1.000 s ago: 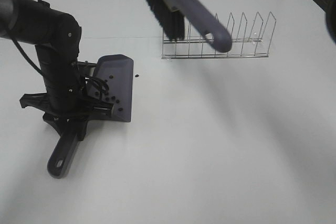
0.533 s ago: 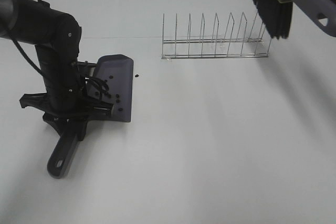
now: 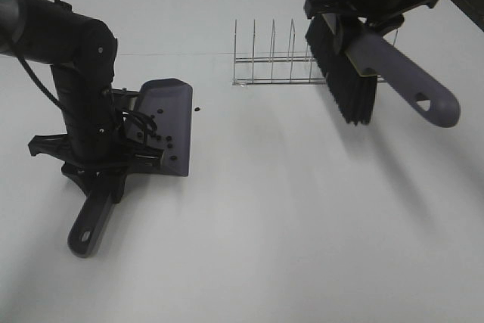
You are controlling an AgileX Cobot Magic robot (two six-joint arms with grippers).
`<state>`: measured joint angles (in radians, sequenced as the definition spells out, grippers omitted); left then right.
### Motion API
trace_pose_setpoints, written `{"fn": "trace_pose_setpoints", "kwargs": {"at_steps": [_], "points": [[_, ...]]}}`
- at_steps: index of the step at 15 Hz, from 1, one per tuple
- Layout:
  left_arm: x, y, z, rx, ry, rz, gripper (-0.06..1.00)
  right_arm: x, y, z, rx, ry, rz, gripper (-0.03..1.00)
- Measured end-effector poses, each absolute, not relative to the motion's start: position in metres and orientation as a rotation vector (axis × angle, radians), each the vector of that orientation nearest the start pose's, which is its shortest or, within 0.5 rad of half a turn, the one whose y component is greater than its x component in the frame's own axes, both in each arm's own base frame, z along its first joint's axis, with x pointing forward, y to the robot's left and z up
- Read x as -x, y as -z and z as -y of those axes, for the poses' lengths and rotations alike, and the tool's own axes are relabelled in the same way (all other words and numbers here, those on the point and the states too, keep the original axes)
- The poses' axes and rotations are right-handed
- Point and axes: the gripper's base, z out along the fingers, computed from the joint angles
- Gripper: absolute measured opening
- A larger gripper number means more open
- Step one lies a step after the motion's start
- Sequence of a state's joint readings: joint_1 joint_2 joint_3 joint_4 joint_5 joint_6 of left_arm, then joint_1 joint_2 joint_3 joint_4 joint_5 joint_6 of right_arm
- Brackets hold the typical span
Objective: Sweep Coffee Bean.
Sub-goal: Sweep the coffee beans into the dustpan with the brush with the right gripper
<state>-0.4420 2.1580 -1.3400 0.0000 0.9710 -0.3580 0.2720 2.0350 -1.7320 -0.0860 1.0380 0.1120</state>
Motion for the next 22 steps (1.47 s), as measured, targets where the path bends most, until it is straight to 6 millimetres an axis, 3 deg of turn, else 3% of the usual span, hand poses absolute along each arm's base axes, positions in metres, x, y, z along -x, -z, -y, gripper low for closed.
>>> {"fn": "trace_pose_setpoints", "kwargs": {"at_steps": [3, 9, 13, 18, 22], "points": [[-0.342, -0.095, 0.162, -0.137, -0.083, -3.258, 0.32, -0.426, -0.23, -0.154, 0.443, 0.057, -2.688, 0.28], [-0.342, -0.095, 0.162, -0.14, -0.082, -3.257, 0.32, -0.44, -0.162, -0.225, 0.733, 0.125, -2.706, 0.28], [-0.342, -0.095, 0.162, -0.16, -0.081, -3.256, 0.32, -0.44, -0.141, -0.275, 0.862, 0.109, -2.709, 0.28], [-0.342, -0.095, 0.162, -0.16, -0.08, -3.255, 0.32, -0.431, -0.142, -0.306, 0.924, 0.017, -2.735, 0.28], [-0.342, -0.095, 0.162, -0.163, -0.08, -3.255, 0.32, -0.43, -0.184, -0.317, 0.904, -0.001, -2.645, 0.28]]}}
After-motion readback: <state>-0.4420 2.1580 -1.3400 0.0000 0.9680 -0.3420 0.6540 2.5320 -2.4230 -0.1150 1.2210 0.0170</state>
